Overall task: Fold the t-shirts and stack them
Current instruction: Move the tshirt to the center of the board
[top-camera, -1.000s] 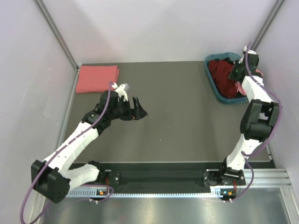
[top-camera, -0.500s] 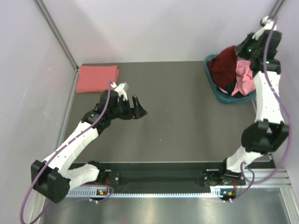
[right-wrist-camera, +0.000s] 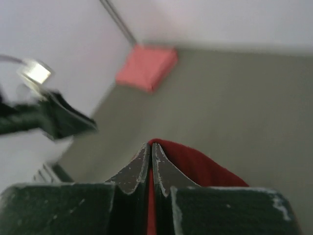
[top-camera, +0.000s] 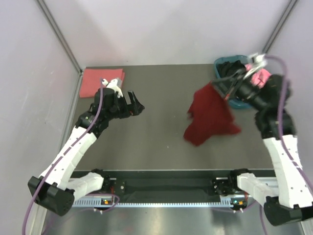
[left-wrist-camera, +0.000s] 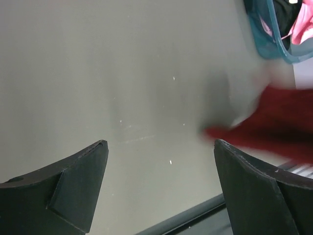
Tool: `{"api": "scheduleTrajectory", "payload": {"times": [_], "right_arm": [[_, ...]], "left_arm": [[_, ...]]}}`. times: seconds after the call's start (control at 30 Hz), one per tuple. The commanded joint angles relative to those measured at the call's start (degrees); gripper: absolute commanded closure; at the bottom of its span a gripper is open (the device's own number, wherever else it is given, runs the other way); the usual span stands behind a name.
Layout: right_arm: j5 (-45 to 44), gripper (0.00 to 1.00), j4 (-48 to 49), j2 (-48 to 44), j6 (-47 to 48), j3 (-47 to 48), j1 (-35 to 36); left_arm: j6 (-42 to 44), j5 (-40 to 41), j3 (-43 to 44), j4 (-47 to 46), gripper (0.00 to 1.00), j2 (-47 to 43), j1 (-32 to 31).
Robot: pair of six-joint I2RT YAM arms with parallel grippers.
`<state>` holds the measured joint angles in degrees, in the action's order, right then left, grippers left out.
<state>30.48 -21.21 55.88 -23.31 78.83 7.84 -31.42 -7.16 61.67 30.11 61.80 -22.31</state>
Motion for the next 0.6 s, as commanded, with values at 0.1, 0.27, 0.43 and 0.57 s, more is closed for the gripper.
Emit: {"api": "scheduleTrajectory", "payload": {"times": [0.1,0.27,0.43,0.57], "right_arm": [[-11.7,1.00,-6.3,0.5,-1.7,-28.8,4.1],[-20.0,1.00,-7.2,-0.1,-5.3,-37.1,4.1],[-36.1,1.00,-16.0,0.1,-2.4,-33.0,-1.3],[-44.1,1.00,-15.7,-3.0,-1.9,-33.7,-3.0]], "left_arm": [[-2.3,-8.5,-8.9,-2.1,0.05,-3.5,0.2],[-6.7,-17.5,-15.3,-9.8,0.09,-1.1,-0.5],[-7.2,-12.3,-14.9,-11.8,0.10,4.1,-4.7],[-9.7,-11.6,-13.9,-17.6,0.13,10.9,-8.1]]}}
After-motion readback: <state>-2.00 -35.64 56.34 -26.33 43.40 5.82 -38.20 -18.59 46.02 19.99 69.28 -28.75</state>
